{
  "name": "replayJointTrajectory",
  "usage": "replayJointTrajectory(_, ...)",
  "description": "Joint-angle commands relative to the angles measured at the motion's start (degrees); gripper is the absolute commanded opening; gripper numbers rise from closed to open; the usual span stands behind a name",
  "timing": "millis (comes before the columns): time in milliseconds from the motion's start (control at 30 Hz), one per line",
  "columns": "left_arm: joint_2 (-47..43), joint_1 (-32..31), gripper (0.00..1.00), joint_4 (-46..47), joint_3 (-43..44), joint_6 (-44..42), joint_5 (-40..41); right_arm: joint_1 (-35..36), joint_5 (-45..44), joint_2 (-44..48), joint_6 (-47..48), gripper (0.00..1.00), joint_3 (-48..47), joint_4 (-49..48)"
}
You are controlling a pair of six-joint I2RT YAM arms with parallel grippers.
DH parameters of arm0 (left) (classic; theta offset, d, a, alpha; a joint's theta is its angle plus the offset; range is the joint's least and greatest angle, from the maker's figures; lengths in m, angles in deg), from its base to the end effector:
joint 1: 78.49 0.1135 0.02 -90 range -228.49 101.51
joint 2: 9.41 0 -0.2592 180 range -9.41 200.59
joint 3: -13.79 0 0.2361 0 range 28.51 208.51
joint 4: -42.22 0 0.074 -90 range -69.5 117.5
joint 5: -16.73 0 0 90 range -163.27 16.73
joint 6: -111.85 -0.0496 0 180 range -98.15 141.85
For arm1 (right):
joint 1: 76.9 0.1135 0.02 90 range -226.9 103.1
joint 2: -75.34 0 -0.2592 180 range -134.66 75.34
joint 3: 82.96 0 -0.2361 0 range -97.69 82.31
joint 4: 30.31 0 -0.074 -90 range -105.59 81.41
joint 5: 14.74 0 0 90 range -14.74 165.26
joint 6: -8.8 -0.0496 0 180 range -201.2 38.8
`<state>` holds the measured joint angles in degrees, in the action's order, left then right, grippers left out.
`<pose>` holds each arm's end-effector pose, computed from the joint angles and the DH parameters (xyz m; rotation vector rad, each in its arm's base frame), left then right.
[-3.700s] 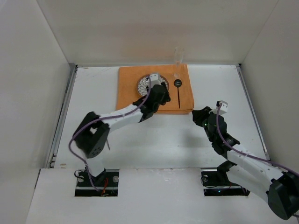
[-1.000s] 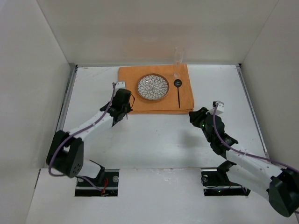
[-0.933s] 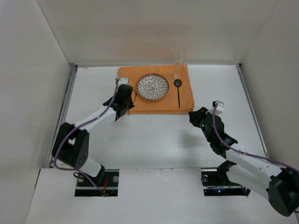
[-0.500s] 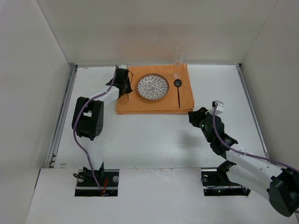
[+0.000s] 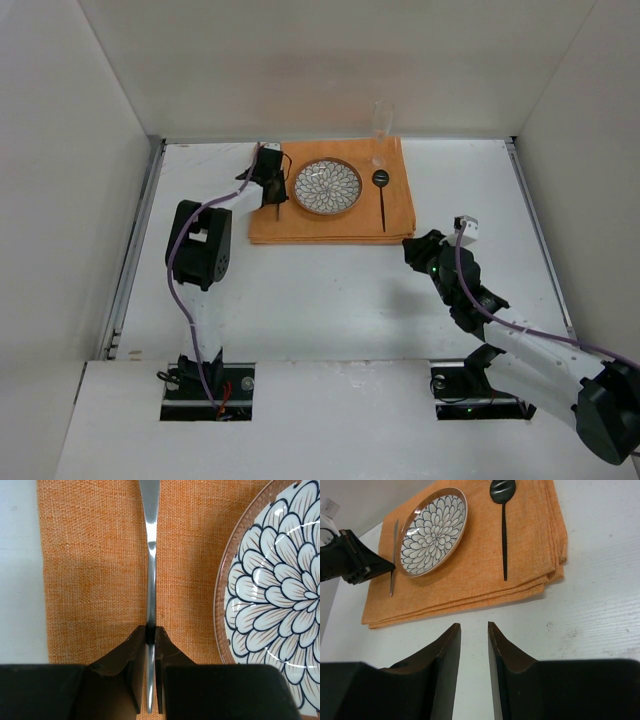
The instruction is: Set the dinner table for one person
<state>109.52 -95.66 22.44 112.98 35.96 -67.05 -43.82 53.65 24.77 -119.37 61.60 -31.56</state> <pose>0.4437 -0.1315 0.1821 0.0025 2.2612 -0.1690 0.1775 0.0938 0.2233 0.3504 1.7954 0.5444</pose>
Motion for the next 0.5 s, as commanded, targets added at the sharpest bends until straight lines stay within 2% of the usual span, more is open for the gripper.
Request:
replayJointTrajectory(0,0.51,-0.10,0.06,-5.22,2.72,-1.80,-0.95,0.36,-0.28,1.17,0.64,0.35,-0.21,-3.55)
replayJointTrajectory(167,0.07,-0.10,0.12,-5.49,2.46,-1.80,1.60,0.36,-0.28,1.35,0.64,0.37,-0.12,-3.55)
replayJointTrajectory(333,-1.68,-0.71,0.26,-5.14,1.67,-1.63,4.59,0.36,-0.28,1.17,0.64,0.40,-0.12,-3.55)
replayJointTrajectory(467,-6.59,-2.12,0.38,-3.82,-0.79,0.56,8.53,0.36,-0.28,1.17,0.73,0.41,-0.12,-3.55)
